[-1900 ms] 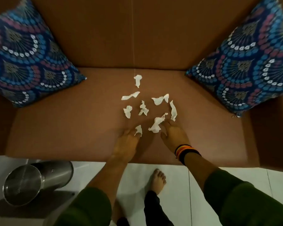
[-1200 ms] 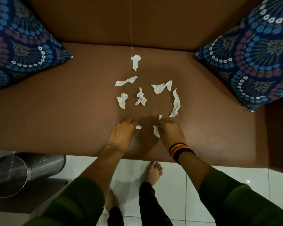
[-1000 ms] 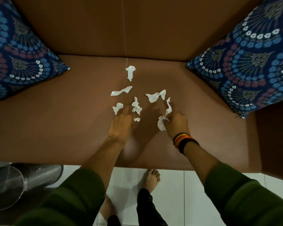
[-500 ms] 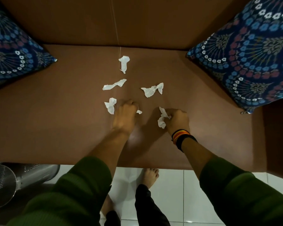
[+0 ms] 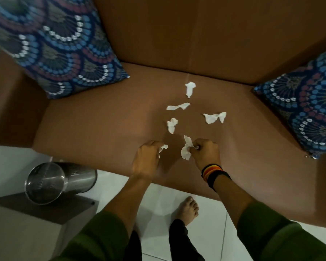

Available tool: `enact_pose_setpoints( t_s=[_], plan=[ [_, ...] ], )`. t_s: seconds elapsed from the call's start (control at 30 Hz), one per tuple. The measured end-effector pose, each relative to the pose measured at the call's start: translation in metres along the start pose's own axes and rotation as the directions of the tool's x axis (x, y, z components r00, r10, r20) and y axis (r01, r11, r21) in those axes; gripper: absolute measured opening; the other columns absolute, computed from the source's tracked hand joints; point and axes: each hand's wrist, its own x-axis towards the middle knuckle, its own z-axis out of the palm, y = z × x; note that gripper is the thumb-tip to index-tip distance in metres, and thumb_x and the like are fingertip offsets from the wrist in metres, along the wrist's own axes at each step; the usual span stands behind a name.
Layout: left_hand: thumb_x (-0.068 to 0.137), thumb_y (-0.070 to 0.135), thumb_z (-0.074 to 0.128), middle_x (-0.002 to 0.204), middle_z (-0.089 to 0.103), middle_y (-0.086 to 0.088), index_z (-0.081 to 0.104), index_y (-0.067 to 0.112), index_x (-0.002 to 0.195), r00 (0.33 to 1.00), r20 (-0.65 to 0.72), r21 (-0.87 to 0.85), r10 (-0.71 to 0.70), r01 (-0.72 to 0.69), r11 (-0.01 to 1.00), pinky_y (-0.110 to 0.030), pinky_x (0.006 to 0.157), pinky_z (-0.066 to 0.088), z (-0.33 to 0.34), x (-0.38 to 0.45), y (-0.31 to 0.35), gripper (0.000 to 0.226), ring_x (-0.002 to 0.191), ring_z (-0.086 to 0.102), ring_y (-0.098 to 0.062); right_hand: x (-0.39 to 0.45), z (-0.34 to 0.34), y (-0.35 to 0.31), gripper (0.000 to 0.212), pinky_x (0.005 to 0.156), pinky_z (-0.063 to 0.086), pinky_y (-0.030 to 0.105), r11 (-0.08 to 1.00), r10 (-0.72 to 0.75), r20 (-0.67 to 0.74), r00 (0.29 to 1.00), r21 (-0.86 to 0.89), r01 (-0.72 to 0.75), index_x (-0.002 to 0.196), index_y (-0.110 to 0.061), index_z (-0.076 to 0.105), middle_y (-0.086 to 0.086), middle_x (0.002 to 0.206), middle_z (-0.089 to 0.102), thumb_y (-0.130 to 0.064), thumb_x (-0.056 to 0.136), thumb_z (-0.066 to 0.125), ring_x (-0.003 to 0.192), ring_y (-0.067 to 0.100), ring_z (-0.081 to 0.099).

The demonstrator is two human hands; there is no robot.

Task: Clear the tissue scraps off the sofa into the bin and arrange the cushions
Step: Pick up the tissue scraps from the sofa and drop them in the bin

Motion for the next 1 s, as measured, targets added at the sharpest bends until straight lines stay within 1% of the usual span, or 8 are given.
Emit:
enact_pose_setpoints(
  t_s=[0.13,0.27,0.4,0.5,0.67,0.73,0.87,1.0],
  plan=[
    [0.100,0.013,0.065,0.113,0.077,-0.007,0.074,0.011,0.121,0.982,-0.052,-0.129,-0.181,0.173,0.976,-0.033,0.090,0.062,-0.034,-0.029,-0.064,0.023,0.094,0.075,-0.022,-0.024,0.051,-0.057,0.014,0.055,0.037,0.011,0.996,-0.090,0.072,0.993,0.002,0.090,0.074,-0.014,0.068,0.001,0.072,0.062,-0.009,0.087,0.070,0.063,0.017,0.056],
    [0.103,0.018,0.060,0.089,0.076,-0.004,0.076,0.010,0.100,0.933,-0.158,-0.285,-0.324,0.271,0.920,-0.027,0.073,0.055,-0.063,-0.063,-0.144,0.019,0.074,0.068,-0.013,-0.055,0.117,-0.114,0.005,0.061,0.053,0.029,0.985,-0.170,0.141,0.975,0.014,0.169,0.080,-0.007,0.067,0.009,0.074,0.067,-0.009,0.082,0.070,0.068,0.028,0.063],
    [0.102,0.006,0.057,0.104,0.078,-0.009,0.077,0.008,0.111,0.888,-0.175,-0.287,-0.426,0.368,0.885,-0.023,0.083,0.052,-0.086,-0.103,-0.236,0.022,0.090,0.071,-0.016,-0.084,0.192,-0.166,0.008,0.067,0.059,0.035,0.971,-0.229,0.258,0.939,-0.002,0.238,0.076,-0.015,0.068,0.002,0.070,0.064,-0.010,0.081,0.073,0.072,0.026,0.065],
    [0.101,0.001,0.053,0.120,0.076,-0.014,0.074,0.010,0.124,0.837,-0.132,-0.299,-0.531,0.478,0.826,-0.037,0.097,0.056,-0.095,-0.129,-0.301,0.032,0.108,0.072,-0.031,-0.096,0.258,-0.194,0.012,0.068,0.062,0.043,0.969,-0.230,0.317,0.920,-0.010,0.245,0.077,-0.019,0.073,0.002,0.074,0.069,-0.009,0.081,0.069,0.073,0.028,0.068],
    [0.104,0.006,0.048,0.136,0.067,-0.017,0.064,0.016,0.139,0.729,-0.060,-0.337,-0.682,0.628,0.701,-0.041,0.108,0.049,-0.086,-0.157,-0.406,0.040,0.125,0.063,-0.035,-0.121,0.366,-0.239,0.019,0.087,0.052,0.022,0.961,-0.217,0.401,0.890,-0.071,0.267,0.101,-0.012,0.077,0.009,0.099,0.075,-0.007,0.087,0.065,0.092,0.027,0.069],
    [0.104,0.008,0.050,0.133,0.068,-0.018,0.065,0.015,0.138,0.710,-0.059,-0.368,-0.702,0.639,0.676,-0.045,0.106,0.053,-0.079,-0.163,-0.439,0.037,0.124,0.064,-0.036,-0.128,0.407,-0.254,0.021,0.089,0.046,0.018,0.961,-0.208,0.426,0.880,-0.079,0.266,0.108,-0.006,0.075,0.011,0.108,0.074,-0.007,0.089,0.066,0.102,0.027,0.068],
    [0.103,0.007,0.053,0.128,0.070,-0.021,0.065,0.012,0.134,0.670,-0.080,-0.447,-0.739,0.638,0.627,-0.053,0.101,0.057,-0.060,-0.164,-0.495,0.035,0.120,0.067,-0.040,-0.131,0.486,-0.269,0.018,0.100,0.053,0.035,0.967,-0.175,0.446,0.878,-0.090,0.238,0.105,-0.006,0.075,0.013,0.109,0.073,-0.009,0.088,0.069,0.101,0.030,0.069],
    [0.103,0.012,0.054,0.146,0.059,-0.014,0.055,0.019,0.145,0.690,-0.056,-0.487,-0.722,0.612,0.623,-0.048,0.108,0.052,-0.038,-0.155,-0.537,0.043,0.133,0.059,-0.035,-0.124,0.543,-0.272,0.026,0.100,0.053,0.034,0.942,-0.183,0.502,0.846,-0.156,0.296,0.113,-0.009,0.072,0.012,0.113,0.072,-0.010,0.088,0.069,0.105,0.030,0.068]
  ],
)
